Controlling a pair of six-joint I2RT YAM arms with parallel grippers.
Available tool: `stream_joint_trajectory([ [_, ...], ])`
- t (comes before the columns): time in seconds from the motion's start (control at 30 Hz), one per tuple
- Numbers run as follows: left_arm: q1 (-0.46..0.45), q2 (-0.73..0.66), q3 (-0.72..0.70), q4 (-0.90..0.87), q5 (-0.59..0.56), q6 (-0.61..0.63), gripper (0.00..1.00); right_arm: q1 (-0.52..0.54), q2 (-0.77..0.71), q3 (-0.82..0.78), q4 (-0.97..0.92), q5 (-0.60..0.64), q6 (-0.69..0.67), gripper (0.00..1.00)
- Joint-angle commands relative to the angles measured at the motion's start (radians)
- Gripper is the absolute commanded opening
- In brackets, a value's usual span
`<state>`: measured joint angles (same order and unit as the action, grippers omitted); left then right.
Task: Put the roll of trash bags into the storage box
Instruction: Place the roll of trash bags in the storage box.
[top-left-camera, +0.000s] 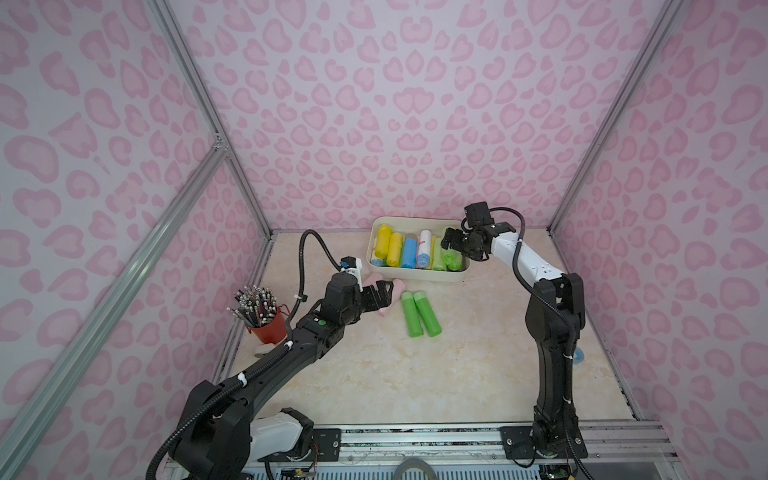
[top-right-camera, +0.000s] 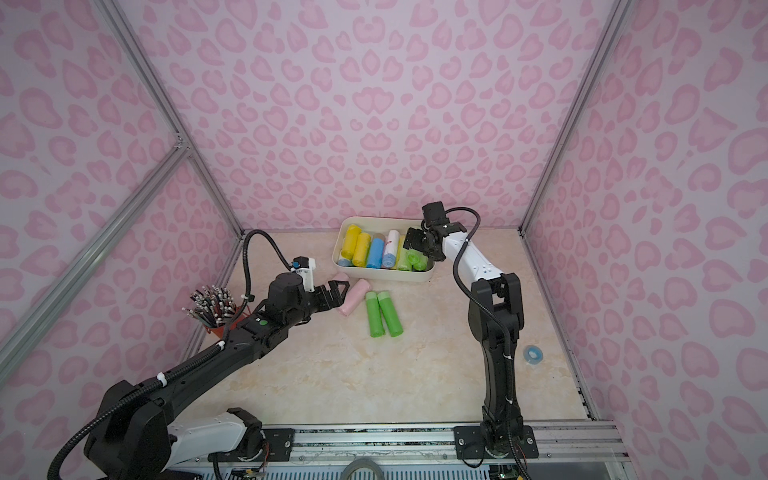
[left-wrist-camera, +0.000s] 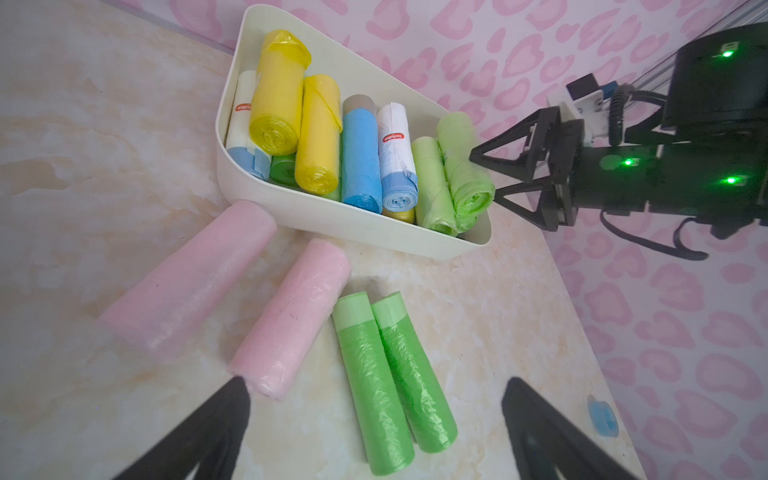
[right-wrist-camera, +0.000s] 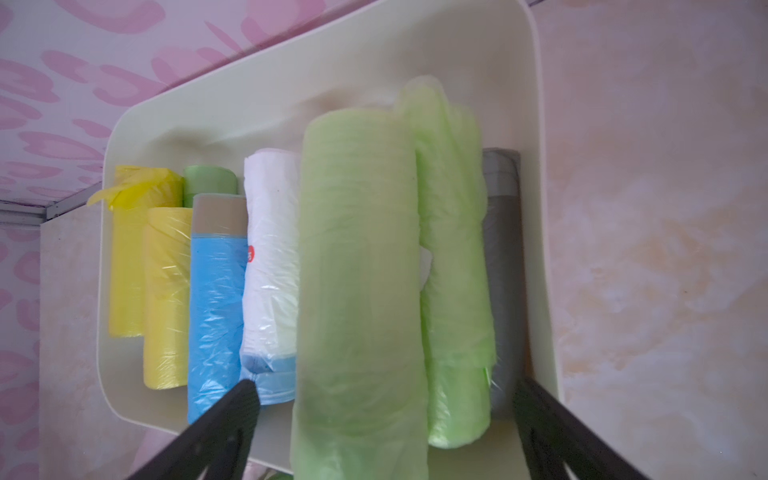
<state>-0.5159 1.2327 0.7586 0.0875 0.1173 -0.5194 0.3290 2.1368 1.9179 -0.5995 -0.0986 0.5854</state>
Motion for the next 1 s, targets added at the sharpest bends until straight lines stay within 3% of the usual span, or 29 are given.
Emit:
stream_joint_trajectory([
  [0.0, 0.004, -0.027, -0.009, 0.041, -0.049, -0.003, 0.99, 0.001, -0.050, -0.046, -0.010, 0.050, -0.026, 0.90],
  [0.27, 0.007, -0.024, 0.009, 0.017, -0.111, -0.008, 0.99, 0.001, -0.292, -0.328, 0.101, 0.105, -0.029, 0.90],
  [0.57, 0.001, 0.055, 0.054, -0.005, -0.085, -0.038, 0.99, 0.002, -0.573, -0.683, 0.246, 0.050, 0.013, 0.90],
  [0.97, -0.097, 0.175, 0.126, -0.044, -0.112, -0.065, 0.99, 0.019, -0.854, -1.120, 0.364, 0.020, 0.103, 0.91],
])
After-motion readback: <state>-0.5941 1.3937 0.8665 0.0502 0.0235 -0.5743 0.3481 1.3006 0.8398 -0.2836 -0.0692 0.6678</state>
